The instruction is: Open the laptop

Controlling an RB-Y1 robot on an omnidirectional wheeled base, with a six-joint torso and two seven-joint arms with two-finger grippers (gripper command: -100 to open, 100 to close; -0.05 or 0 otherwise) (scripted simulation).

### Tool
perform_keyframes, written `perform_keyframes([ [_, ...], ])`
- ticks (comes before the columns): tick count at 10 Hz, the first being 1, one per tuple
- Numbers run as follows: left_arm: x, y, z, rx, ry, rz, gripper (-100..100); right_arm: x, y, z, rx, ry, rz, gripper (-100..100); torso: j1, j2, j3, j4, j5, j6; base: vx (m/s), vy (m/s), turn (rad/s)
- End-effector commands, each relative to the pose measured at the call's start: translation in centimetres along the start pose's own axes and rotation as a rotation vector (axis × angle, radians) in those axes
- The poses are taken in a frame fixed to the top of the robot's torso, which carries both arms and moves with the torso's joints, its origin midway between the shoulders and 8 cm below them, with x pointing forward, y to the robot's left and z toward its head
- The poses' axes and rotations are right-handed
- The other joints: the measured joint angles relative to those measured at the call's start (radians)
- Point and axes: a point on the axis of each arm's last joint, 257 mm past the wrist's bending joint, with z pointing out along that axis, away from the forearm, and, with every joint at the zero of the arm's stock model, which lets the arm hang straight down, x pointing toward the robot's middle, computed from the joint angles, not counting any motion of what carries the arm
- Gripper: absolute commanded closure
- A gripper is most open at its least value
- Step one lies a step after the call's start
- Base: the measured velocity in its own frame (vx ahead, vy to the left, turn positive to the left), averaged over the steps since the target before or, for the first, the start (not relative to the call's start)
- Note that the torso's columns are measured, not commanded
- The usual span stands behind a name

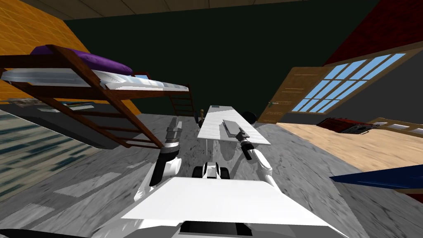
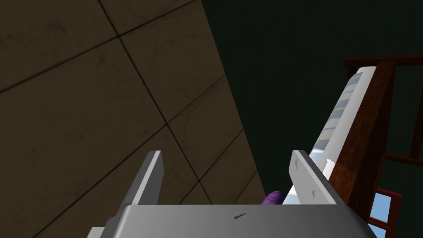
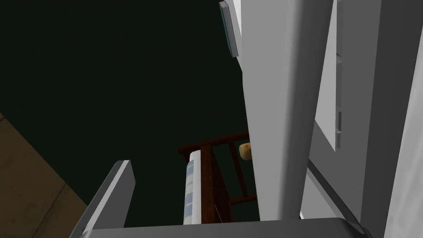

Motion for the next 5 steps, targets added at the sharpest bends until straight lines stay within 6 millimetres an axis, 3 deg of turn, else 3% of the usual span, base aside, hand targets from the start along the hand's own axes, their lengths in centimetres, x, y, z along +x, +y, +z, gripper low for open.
perform_keyframes([
  [1,0.0,0.0,0.0,0.000,0.000,0.000,0,-0.2,0.2,2.1,-0.004,0.025,0.002,-100,0.004,-0.004,-0.002,0.000,0.002,-0.001,-0.134,-0.082,0.182],
  [2,0.0,0.0,0.0,0.000,0.000,0.000,0,0.1,0.1,2.8,-0.001,0.042,0.003,-100,0.003,-0.001,-0.001,-0.001,0.000,-0.003,-0.139,-0.074,0.137],
  [3,0.0,0.0,0.0,0.000,0.000,0.000,0,-0.8,-1.3,3.8,0.025,0.024,0.004,-100,0.002,-0.001,0.000,0.000,0.001,0.000,-0.053,-0.028,-0.013],
  [4,0.0,0.0,0.0,0.000,0.000,0.000,0,-0.6,0.2,4.6,-0.006,0.051,0.000,-100,0.003,-0.004,-0.002,0.000,0.002,0.000,-0.110,-0.078,0.197],
  [5,0.0,0.0,0.0,0.000,0.000,0.000,0,-0.9,-0.9,5.7,0.013,0.059,0.000,-100,0.001,-0.002,-0.001,-0.001,0.000,-0.002,-0.130,-0.091,0.114],
])
